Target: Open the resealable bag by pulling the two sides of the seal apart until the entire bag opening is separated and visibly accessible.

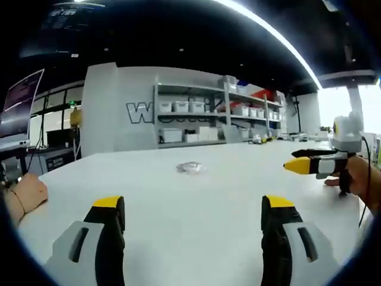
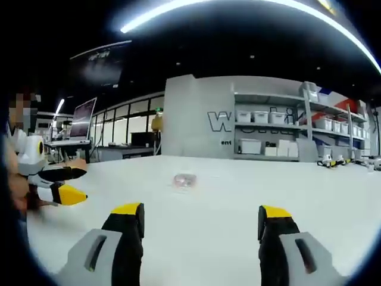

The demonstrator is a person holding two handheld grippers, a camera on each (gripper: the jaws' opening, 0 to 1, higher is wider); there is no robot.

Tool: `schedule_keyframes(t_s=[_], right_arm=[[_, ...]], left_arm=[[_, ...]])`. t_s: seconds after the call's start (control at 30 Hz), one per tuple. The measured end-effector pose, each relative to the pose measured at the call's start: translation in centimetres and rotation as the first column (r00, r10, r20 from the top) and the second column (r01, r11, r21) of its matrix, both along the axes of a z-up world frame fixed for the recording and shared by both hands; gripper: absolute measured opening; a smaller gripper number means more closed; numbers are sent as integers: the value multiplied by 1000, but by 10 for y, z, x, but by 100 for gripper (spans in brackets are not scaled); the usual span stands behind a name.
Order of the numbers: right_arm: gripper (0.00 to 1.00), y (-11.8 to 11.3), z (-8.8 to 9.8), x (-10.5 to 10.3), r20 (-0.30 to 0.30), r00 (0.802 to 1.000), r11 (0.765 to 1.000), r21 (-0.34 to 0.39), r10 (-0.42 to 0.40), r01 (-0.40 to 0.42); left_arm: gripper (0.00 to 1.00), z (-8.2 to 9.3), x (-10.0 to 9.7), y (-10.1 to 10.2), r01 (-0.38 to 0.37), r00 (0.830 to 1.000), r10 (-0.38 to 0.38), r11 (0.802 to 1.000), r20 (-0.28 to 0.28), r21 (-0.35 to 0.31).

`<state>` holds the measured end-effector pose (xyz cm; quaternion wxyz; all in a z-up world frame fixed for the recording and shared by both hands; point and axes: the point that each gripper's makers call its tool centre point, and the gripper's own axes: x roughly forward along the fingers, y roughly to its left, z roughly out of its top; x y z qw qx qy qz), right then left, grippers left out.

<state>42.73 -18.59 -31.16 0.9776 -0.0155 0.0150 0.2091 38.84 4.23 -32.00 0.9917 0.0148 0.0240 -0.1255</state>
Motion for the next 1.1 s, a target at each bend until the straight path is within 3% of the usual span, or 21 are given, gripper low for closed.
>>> schedule_keyframes(t_s=[0.43, 0.77, 1.1], right_arm=[[78, -1, 0, 0, -3, 1000, 1000, 1, 3, -3], [77, 1, -1, -1, -5, 1000, 1000, -1, 10, -10], [76, 1, -2, -1, -8, 1000, 1000, 2, 19, -19]], left_arm=[[94, 1, 1, -3, 7, 1000, -7, 1000, 10, 8], [92, 11, -4, -7, 25, 997, -26, 1000, 79, 12], [87, 18, -11, -20, 67, 987, -75, 996, 142, 63]])
